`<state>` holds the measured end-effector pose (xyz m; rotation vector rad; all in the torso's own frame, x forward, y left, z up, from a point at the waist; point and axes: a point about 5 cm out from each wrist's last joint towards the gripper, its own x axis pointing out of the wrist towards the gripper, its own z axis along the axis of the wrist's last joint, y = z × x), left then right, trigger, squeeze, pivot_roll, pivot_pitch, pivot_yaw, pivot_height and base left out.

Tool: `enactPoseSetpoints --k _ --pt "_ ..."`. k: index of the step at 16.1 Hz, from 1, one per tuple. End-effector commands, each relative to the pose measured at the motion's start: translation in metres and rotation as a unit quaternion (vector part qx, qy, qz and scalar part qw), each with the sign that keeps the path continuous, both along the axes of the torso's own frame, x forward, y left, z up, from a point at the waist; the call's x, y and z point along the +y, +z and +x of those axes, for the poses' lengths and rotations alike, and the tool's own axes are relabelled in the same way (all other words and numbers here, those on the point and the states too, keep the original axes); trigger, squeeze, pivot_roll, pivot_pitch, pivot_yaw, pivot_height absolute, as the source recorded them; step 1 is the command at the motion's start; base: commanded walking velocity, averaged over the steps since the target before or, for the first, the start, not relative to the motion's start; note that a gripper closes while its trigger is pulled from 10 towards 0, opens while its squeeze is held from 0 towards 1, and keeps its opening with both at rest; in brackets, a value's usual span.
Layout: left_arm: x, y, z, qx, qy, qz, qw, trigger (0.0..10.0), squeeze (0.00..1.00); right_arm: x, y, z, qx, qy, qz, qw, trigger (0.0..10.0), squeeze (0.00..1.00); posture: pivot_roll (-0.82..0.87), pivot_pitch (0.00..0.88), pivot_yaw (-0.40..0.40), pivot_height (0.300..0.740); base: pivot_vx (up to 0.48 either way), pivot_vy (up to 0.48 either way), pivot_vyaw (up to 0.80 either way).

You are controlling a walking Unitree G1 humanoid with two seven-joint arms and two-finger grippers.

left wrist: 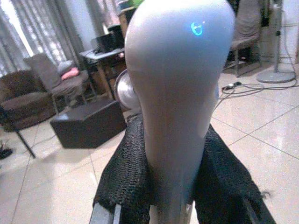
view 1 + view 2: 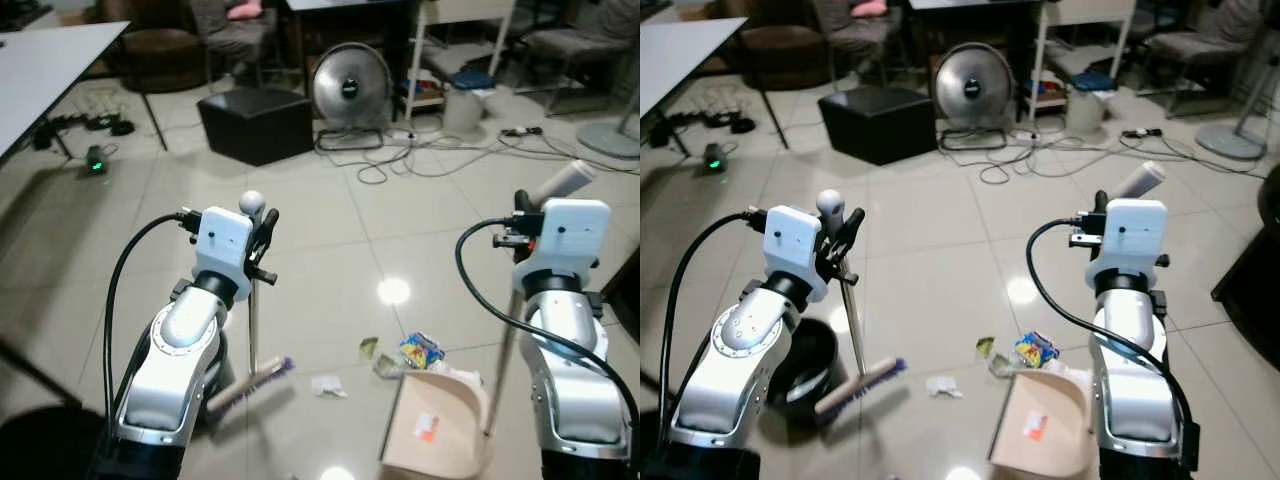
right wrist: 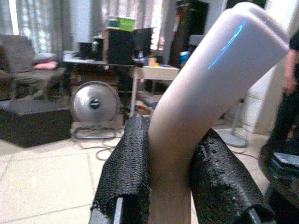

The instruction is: Sweep floor

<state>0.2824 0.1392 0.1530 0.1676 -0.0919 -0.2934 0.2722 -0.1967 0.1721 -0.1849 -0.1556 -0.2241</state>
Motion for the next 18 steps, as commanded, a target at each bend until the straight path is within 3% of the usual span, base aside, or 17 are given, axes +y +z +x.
enactPoseSetpoints --k 1,4,7,11,18 --pt "-0.004 0.007 0.002 -0.013 -0.009 -0.009 1.000 10.0 0.00 -0.001 0.009 0.000 -0.021 -0.001 -0.002 1.000 10.0 0.00 -0.01 0.000 0.075 0.740 0.000 0.000 0.00" --pt "-0.003 0.005 0.006 -0.005 -0.001 -0.005 1.000 10.0 0.00 -0.004 0.010 0.000 -0.019 -0.004 -0.005 1.000 10.0 0.00 -0.01 0.000 0.075 0.740 0.000 0.000 0.00" --pt "-0.004 0.007 0.007 -0.017 0.007 -0.008 1.000 10.0 0.00 -0.009 0.008 0.003 -0.002 -0.027 -0.062 0.998 10.0 0.00 -0.01 0.000 0.075 0.740 0.000 0.000 0.00" --pt "-0.005 0.006 0.005 -0.021 0.009 -0.018 1.000 10.0 0.00 -0.009 0.006 0.001 -0.002 -0.015 -0.023 1.000 10.0 0.00 -0.01 0.000 0.068 0.740 0.133 0.000 0.00" --pt "-0.002 0.003 0.006 -0.017 0.027 -0.027 0.999 10.0 0.00 -0.006 0.009 0.009 -0.004 -0.010 -0.043 0.999 10.0 0.00 0.00 0.000 0.054 0.740 0.331 0.000 0.42"
